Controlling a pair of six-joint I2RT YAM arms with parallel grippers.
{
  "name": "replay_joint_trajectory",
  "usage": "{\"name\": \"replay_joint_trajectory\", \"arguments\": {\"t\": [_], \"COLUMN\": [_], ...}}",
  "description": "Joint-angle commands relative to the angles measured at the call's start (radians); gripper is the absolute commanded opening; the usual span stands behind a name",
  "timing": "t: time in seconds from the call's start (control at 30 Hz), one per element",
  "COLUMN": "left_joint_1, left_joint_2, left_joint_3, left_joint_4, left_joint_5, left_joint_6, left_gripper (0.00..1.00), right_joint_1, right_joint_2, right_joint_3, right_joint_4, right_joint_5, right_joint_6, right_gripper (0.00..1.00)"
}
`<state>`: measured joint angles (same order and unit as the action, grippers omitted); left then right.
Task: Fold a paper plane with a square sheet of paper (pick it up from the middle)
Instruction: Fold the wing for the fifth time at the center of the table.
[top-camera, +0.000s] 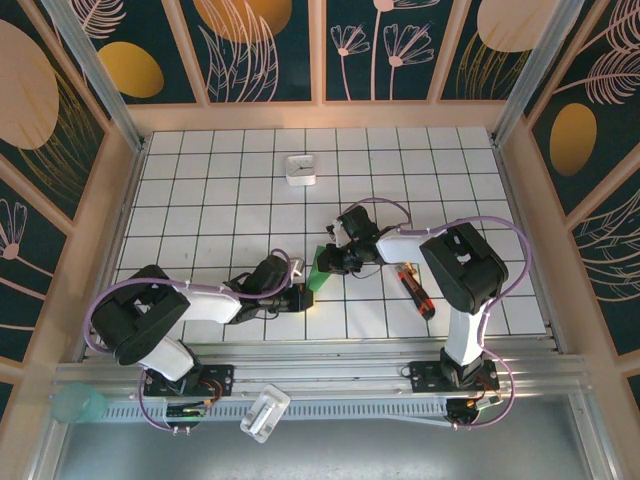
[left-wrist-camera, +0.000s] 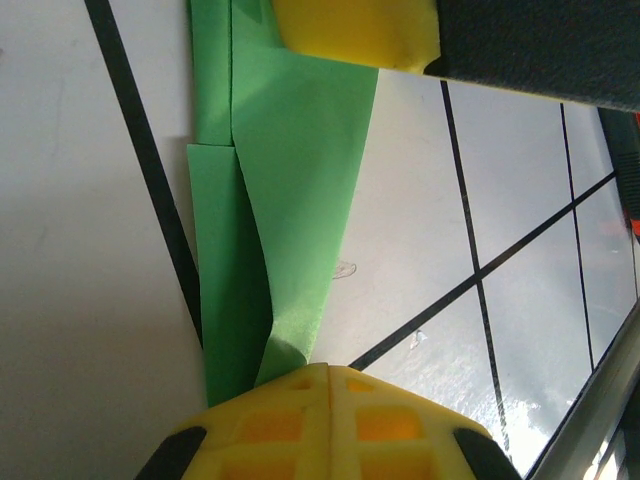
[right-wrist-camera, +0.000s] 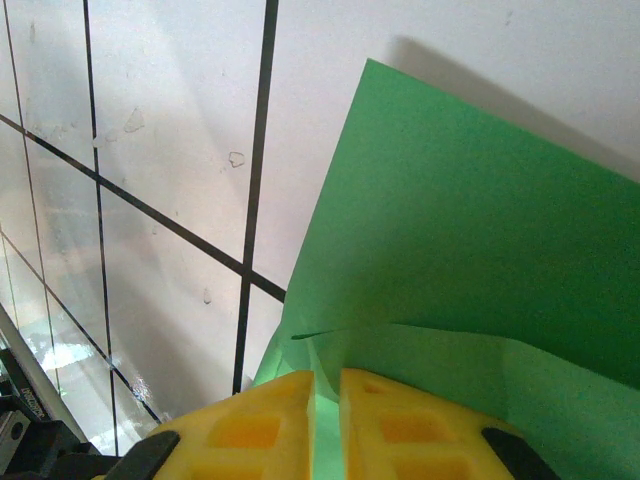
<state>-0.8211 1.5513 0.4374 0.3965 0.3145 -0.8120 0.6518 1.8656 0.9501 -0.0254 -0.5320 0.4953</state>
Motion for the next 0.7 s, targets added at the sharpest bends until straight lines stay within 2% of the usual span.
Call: {"name": "replay_joint_trajectory", "arguments": {"t": [0.0,0.67], "left_joint_1": [-0.016,-0.022], "left_joint_2": [0.006,-0.080], "left_joint_3": [-0.040,-0.129], "left_joint_4": [-0.198,-0.272], "left_joint_5": [0.052,0.098], "left_joint_6": [0.010,-0.062], "left_gripper": [0.00,0.00], "right_joint_1": [-0.012,-0.016], "right_joint_2": [0.037,0.049], "right_joint_3": [-0.008,-0.010], "right_joint_4": [-0.061,-0.071], "right_joint_5": [0.074,0.083], "right_joint_6": [-0.023,-0.022], "right_gripper": [0.15,0.16]}}
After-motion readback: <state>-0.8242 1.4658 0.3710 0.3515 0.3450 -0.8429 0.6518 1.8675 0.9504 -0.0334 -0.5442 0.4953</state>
